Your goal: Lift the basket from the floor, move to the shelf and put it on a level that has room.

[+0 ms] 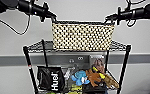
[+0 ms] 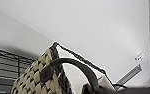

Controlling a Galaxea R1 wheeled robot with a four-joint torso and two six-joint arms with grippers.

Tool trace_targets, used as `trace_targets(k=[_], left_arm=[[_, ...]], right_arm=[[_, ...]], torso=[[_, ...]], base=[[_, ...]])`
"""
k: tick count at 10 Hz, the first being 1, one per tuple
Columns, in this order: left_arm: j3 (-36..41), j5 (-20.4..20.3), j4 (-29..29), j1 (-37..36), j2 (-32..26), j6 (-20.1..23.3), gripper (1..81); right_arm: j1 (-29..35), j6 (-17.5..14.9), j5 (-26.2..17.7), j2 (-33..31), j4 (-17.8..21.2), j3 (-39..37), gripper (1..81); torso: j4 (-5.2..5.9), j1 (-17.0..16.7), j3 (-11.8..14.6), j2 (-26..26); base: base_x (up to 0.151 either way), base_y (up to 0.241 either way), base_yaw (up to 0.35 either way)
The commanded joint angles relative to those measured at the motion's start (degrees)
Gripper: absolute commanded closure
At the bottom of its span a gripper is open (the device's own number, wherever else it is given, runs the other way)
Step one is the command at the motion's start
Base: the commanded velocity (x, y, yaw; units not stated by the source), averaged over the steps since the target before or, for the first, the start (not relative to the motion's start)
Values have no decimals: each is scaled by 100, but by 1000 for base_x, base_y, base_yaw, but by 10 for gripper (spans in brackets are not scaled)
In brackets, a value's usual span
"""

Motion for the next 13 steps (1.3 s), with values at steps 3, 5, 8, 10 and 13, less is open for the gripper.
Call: trace_targets(k=[3,5,8,10,13], left_arm=[[-1141,-119,134,-690,740,464,811],[-1465,-119,134,-584,907,640,811],[-1968,-128,142,-505,1128,808,811],[-2292,-136,151,-487,1241,895,811],[-2644,-145,186,-356,1461,974,811]], right_arm=[[904,-677,-428,869,160,-1769,811],[878,-862,-516,1177,143,-2307,811],[711,-1143,-525,1651,143,-3028,811],[737,-1292,-472,1880,143,-3395,811],[772,-1390,-437,2170,37,-3801,811]], torso=[[0,2,0,0],[0,5,0,2],[0,7,-2,5],[0,9,-5,7],[0,11,-9,9]], base=[[0,0,0],[0,0,0],[0,0,0],[0,0,0],[0,0,0]])
